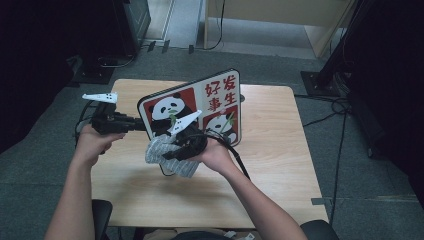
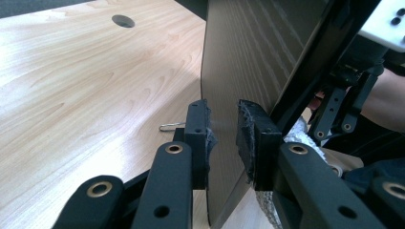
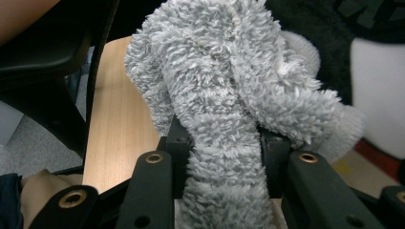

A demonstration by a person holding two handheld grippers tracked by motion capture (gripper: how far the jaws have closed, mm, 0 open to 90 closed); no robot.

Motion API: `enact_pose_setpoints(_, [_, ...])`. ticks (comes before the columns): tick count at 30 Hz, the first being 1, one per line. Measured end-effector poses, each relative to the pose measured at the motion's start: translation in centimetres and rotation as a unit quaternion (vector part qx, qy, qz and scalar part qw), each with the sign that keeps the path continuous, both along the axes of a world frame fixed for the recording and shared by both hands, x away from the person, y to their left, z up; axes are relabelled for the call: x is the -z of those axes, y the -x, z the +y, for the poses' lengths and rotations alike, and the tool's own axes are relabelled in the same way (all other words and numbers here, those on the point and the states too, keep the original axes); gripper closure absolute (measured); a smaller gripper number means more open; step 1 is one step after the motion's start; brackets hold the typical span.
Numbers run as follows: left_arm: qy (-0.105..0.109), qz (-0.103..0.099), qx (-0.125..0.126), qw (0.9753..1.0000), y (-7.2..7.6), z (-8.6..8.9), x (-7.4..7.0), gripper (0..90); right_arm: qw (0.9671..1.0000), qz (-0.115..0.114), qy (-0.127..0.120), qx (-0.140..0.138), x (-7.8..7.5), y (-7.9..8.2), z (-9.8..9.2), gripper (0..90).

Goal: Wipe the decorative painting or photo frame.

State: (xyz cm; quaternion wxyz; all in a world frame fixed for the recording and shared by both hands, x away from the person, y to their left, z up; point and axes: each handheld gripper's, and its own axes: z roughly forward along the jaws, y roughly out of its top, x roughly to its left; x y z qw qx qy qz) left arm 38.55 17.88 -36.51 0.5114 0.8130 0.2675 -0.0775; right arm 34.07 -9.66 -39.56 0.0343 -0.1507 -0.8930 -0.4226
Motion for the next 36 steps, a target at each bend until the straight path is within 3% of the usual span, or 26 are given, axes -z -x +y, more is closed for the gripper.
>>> enact_pose_setpoints(18, [0.002,0.005,-0.001,1.0000,0.1,0.0,0.1,76.0,1.0000,0.002,-0.003,-0.003,3.1,0.9,-0.1,66.3])
enact_pose_setpoints(24, [0.007,0.016,-0.002,0.9998,0.0,0.1,0.2,76.6,0.9999,0.012,0.002,0.000,4.4,1.4,-0.1,66.3])
enact_pose_setpoints(36, [0.006,0.014,-0.002,0.9999,0.0,0.1,0.2,76.2,0.9992,0.035,0.017,-0.003,6.9,1.7,-0.2,66.3])
